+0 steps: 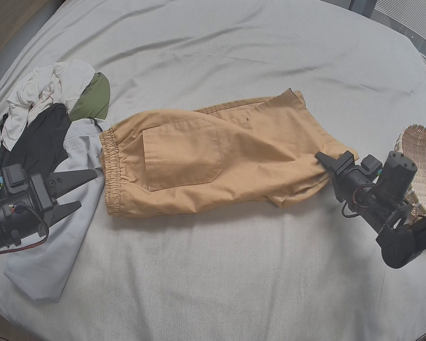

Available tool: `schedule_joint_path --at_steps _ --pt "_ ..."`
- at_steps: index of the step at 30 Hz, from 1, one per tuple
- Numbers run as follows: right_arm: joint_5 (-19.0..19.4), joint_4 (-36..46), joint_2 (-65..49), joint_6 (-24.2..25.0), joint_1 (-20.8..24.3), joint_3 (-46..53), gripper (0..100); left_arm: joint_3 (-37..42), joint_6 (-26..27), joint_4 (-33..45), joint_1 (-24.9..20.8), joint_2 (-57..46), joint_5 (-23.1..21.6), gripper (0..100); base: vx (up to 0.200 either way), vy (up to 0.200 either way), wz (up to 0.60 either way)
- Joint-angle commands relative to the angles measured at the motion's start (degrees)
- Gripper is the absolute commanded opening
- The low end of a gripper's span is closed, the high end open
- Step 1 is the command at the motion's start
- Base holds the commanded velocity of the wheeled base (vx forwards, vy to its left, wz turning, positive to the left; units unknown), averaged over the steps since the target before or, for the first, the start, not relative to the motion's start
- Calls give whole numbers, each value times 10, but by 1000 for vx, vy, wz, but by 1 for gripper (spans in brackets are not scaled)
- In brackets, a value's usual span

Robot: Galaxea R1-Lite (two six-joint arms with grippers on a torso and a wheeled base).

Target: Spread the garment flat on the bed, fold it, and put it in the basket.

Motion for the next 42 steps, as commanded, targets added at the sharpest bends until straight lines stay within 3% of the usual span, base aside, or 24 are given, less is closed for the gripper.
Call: schedule_joint_path --at_steps 1,2,5,12,19,27,28,34,38,42 --pt "0 14 -125 -14 -3 90 0 10 1 0 2 -3 -9 100 0 0 0" --pt "0 14 -125 -14 -3 90 0 10 1 0 2 -3 -9 100 0 0 0" --pt "-1 124 -222 -52 -26 158 0 10 0 0 -2 -14 -10 100 0 0 0" --pt "1 261 -359 -71 -41 236 0 11 0 1 -2 -18 -18 100 0 0 0" --pt "2 428 -486 -165 -39 300 0 15 0 2 -3 -27 -18 100 0 0 0" --pt "4 455 -505 -202 -39 323 0 15 0 2 -9 -31 -18 100 0 0 0" --pt "4 455 -505 -202 -39 323 100 15 0 2 -9 -31 -18 100 0 0 0" --pt "0 460 -548 -220 -48 343 100 15 0 1 -9 -31 -18 100 0 0 0" --pt "0 459 -596 -249 -133 327 100 15 0 1 -9 -31 -18 100 0 0 0" --pt "3 458 -602 -268 -190 284 100 15 0 1 -9 -33 -18 100 0 0 0"
